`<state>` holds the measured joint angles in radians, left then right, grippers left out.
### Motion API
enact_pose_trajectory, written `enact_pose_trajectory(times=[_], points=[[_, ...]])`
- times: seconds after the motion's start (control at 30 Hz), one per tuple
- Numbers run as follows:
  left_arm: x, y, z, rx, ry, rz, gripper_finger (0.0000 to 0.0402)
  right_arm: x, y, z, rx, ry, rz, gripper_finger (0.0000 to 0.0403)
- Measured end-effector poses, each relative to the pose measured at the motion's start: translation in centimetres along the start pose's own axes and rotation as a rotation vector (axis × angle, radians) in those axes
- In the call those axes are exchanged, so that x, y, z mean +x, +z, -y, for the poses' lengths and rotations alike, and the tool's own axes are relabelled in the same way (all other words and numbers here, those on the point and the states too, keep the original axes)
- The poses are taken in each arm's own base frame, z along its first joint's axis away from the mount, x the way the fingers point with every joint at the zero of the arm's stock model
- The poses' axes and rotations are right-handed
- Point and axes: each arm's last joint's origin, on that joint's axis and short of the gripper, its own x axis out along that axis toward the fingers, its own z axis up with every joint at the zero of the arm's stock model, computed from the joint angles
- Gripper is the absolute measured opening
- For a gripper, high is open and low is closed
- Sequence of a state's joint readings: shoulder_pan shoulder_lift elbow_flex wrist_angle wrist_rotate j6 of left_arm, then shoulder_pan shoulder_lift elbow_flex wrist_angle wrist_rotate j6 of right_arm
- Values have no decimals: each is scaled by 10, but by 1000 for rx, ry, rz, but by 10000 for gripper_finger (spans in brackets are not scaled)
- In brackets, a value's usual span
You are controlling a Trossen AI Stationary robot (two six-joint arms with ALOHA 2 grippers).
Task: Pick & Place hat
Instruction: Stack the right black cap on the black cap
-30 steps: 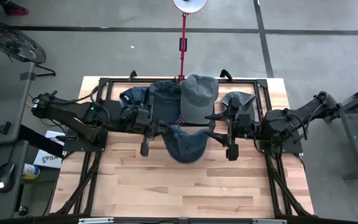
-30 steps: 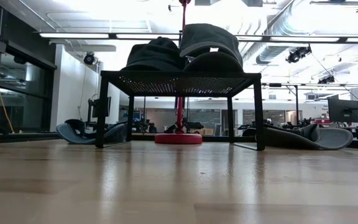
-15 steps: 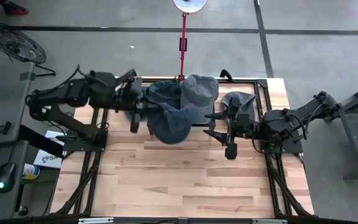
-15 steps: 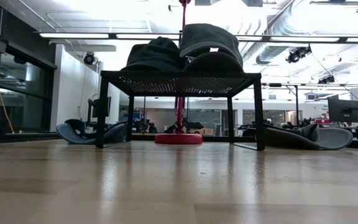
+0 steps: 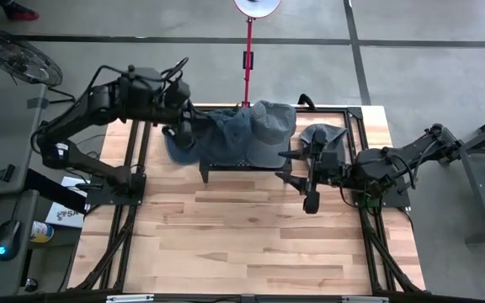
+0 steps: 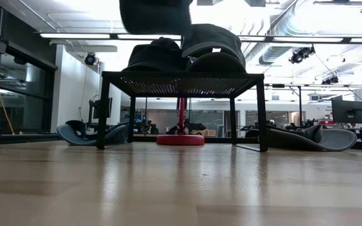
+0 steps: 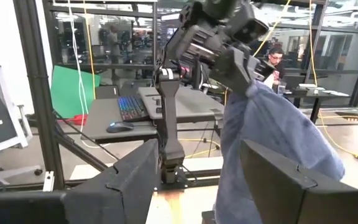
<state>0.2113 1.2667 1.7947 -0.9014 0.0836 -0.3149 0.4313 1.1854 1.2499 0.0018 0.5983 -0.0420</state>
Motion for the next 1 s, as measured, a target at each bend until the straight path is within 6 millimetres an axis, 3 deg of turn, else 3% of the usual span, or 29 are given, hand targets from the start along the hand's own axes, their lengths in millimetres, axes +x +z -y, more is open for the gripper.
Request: enact_pose_trajectory(times=[0.23,0.7,1.0], points=[[-11,-1,-22,-31,-27,-63,0,0,-1,0,10,0,-13,220],[-17,-2,-39,-4,-155,-132,0,0,-2,2,13,-55,-20,220],[2,-3,-43,19,-240,-198,0,0,-2,3,9,-91,-21,220]])
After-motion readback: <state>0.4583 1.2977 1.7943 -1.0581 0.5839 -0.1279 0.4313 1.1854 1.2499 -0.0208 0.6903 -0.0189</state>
